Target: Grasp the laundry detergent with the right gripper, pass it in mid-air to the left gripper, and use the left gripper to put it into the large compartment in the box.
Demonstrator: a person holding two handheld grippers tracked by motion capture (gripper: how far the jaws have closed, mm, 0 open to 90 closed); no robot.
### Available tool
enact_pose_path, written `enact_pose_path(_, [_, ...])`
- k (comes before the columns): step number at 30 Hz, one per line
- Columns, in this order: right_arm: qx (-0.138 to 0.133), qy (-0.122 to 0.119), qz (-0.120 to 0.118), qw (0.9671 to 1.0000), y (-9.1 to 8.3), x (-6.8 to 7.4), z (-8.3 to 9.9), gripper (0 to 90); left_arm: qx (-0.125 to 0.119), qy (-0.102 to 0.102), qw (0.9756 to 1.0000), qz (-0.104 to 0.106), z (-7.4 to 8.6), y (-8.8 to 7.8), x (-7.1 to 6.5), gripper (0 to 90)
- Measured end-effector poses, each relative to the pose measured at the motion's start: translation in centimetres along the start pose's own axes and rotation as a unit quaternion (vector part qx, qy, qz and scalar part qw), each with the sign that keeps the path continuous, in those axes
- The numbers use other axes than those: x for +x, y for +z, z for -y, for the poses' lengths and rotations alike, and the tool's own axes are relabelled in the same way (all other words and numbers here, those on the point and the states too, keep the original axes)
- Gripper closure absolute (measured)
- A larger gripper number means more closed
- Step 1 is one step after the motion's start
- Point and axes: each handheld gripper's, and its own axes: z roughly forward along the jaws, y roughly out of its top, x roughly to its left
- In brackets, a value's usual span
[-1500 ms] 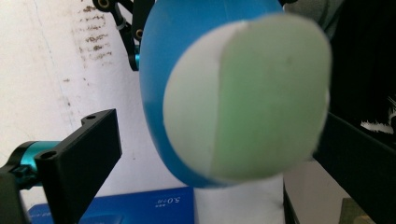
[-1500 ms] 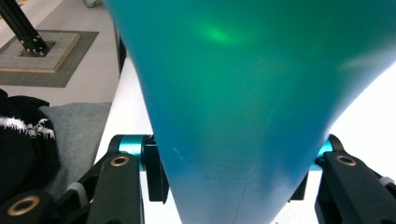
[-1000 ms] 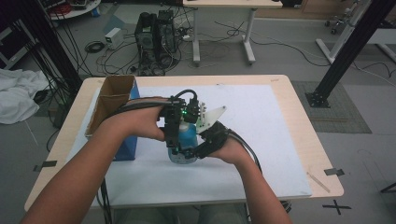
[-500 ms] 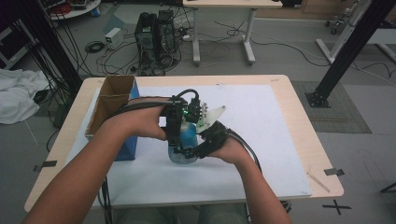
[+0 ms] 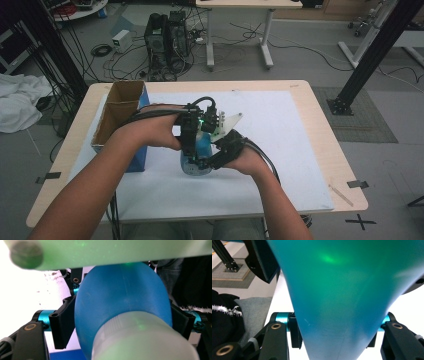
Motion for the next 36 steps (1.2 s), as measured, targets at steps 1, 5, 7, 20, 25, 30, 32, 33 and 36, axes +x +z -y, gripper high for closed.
enact_pose_path(1, [-0.001, 0.0, 0.001, 1.0, -0.01, -0.01, -0.01, 46.5, 0.0, 0.001, 1.0, -0.001, -0.03, -0.01, -0.03, 25.2])
enact_pose_path(5, [-0.014, -0.015, 0.008, 0.9998, 0.07, -0.27, -0.07, 46.5, 0.0, 0.001, 1.0, 0.0, -0.06, 0.0, -0.07, 27.9])
enact_pose_path(7, [-0.003, 0.006, 0.0, 1.0, -0.03, 0.05, -0.05, 46.4, 0.003, 0.001, 1.0, 0.0, -0.05, 0.04, -0.08, 28.3])
enact_pose_path(20, [0.002, -0.015, 0.005, 0.9999, 0.33, -0.25, 0.16, 46.6, 0.009, -0.01, 0.9999, 0.003, -0.03, 0.36, -0.26, 38.5])
enact_pose_path(25, [0.005, -0.017, -0.002, 0.9998, 0.36, -0.17, 0.14, 46.4, 0.013, -0.012, 0.9998, -0.004, -0.11, 0.24, -0.42, 39.1])
enact_pose_path(30, [-0.003, -0.011, 0.001, 0.9999, 0.17, 0.02, 0.09, 44.4, 0.009, -0.018, 0.9998, -0.005, -0.13, -0.19, -0.53, 39.3])
enact_pose_path(32, [-0.031, -0.061, 0.027, 0.9973, 0.09, -0.72, -0.08, 43.0, 0.006, -0.018, 0.9998, -0.003, -0.19, -0.38, -0.53, 39.3])
enact_pose_path(33, [-0.035, -0.068, 0.037, 0.9964, 0.02, -0.67, -0.07, 41.1, 0.01, -0.015, 0.9998, -0.007, -0.27, -0.49, -0.37, 39.3])
enact_pose_path(36, [-0.051, -0.057, 0.023, 0.9968, -0.15, -0.4, -0.22, 33.3, 0.019, -0.018, 0.9996, -0.012, -0.35, -0.58, -0.21, 39.3])
